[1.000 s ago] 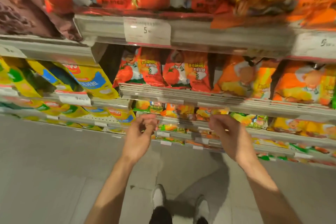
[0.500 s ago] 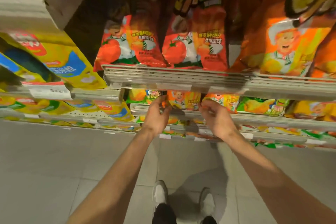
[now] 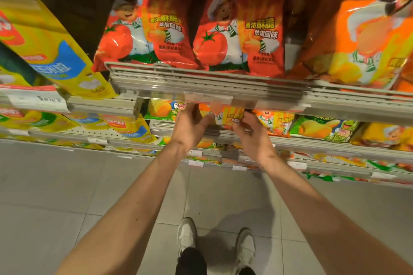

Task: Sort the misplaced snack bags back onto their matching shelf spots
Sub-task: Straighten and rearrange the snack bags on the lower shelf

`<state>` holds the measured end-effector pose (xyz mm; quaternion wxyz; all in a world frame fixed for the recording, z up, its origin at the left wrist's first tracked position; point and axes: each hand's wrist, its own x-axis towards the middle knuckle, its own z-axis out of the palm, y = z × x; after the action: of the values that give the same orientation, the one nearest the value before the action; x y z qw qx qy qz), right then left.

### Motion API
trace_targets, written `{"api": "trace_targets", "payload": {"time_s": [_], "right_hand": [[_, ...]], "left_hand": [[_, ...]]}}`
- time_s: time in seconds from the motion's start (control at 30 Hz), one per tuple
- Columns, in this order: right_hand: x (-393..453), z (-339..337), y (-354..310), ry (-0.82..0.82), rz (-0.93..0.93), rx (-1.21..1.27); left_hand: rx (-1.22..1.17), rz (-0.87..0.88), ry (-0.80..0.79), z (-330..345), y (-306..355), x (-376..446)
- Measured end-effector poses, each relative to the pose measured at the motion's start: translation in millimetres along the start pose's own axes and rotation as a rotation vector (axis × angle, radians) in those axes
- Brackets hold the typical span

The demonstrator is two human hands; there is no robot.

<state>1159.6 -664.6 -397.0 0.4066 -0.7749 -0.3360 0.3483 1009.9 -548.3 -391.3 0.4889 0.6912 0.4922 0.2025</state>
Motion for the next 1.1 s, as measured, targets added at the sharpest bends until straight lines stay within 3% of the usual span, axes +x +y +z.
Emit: {"api": "trace_targets", "payload": {"time_s": [0.23,0.33,0.53,0.73,1.1], "right_hand": [[0.3,-5.7,-19.1,0.027,-0.040,0.170],[-5.6,-7.2,-28.7,0.009,-0.010,0.243],[-26.5,-6.5,-21.8,-0.073,0.077,0.361],[-76.2,-14.3,-7.6,-0.068,0.089,0.350],[-151.7,-54.9,5.1,0.002,0.195,0.321]], "left_hand": [[0.082,0.043,0.054,-9.0,4.8,-9.8],[-0.025,0.037,-0.008,-15.8,11.6,-26.2],[-0.256,-0.067,-0.058,-19.2,-0.6,-60.2],[-0.421,-0.281,-0.144,-18.0,-8.4,-95.1],[-0.310,-0.265,-0.311,0.0,42.2,-137.8]]}}
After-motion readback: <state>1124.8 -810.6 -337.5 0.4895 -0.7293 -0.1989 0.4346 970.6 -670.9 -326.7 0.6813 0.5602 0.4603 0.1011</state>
